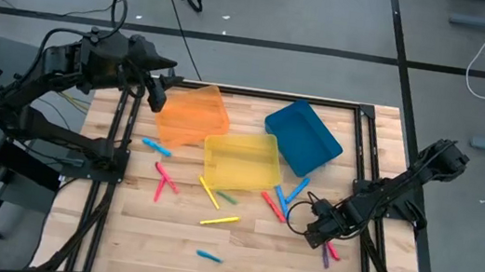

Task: Pick & Place Markers
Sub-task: Put the bottom medium pink highlighter pen into the yellow bin

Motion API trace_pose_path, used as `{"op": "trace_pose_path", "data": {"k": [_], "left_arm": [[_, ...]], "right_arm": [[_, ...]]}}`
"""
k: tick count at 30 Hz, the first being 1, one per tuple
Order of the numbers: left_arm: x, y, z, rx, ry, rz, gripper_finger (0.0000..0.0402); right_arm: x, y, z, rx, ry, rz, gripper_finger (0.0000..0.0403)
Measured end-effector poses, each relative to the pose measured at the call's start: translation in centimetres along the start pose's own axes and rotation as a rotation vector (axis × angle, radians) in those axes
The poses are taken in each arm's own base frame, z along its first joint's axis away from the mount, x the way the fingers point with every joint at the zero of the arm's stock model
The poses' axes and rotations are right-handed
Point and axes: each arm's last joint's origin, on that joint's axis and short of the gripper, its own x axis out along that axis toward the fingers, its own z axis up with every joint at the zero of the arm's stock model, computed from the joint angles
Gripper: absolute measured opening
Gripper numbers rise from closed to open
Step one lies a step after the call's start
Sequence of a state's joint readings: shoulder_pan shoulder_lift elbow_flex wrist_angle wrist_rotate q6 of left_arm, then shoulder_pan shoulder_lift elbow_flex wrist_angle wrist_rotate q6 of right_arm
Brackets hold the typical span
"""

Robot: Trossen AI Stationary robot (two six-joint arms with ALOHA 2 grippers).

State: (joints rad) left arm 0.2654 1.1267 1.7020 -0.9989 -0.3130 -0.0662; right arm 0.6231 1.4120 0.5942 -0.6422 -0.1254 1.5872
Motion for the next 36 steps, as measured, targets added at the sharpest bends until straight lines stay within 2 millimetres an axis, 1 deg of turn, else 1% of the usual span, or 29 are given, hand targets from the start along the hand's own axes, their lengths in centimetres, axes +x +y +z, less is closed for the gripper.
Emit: {"op": "trace_pose_path", "data": {"k": [5,10,15,17,21,25,30,36], "left_arm": [[0.0,0.0,0.0,0.000,0.000,0.000,0.0209],[0.0,0.0,0.0,0.001,0.001,0.000,0.0209],[0.0,0.0,0.0,0.003,0.001,0.000,0.0209],[0.0,0.0,0.0,0.002,0.001,0.000,0.0209],[0.0,0.0,0.0,0.003,0.001,0.000,0.0209],[0.0,0.0,0.0,0.003,0.001,0.000,0.0209],[0.0,0.0,0.0,0.002,0.001,0.000,0.0209],[0.0,0.0,0.0,0.002,0.001,0.000,0.0209]], "right_arm": [[-0.8,0.3,-0.1,-0.027,0.016,0.006,0.0009],[-2.7,1.5,-0.5,-0.052,0.051,0.056,0.0008],[-5.1,3.0,-0.9,-0.087,0.072,0.103,0.0008],[-6.4,3.7,-1.1,-0.109,0.091,0.119,0.0008],[-9.5,4.9,-1.6,-0.176,0.093,0.141,0.0008],[-12.7,5.1,-1.4,-0.214,0.075,0.104,0.0008],[-16.1,4.8,-0.6,-0.251,0.055,0.066,0.0008],[-19.3,5.3,1.0,-0.286,0.005,0.156,0.0008]]}}
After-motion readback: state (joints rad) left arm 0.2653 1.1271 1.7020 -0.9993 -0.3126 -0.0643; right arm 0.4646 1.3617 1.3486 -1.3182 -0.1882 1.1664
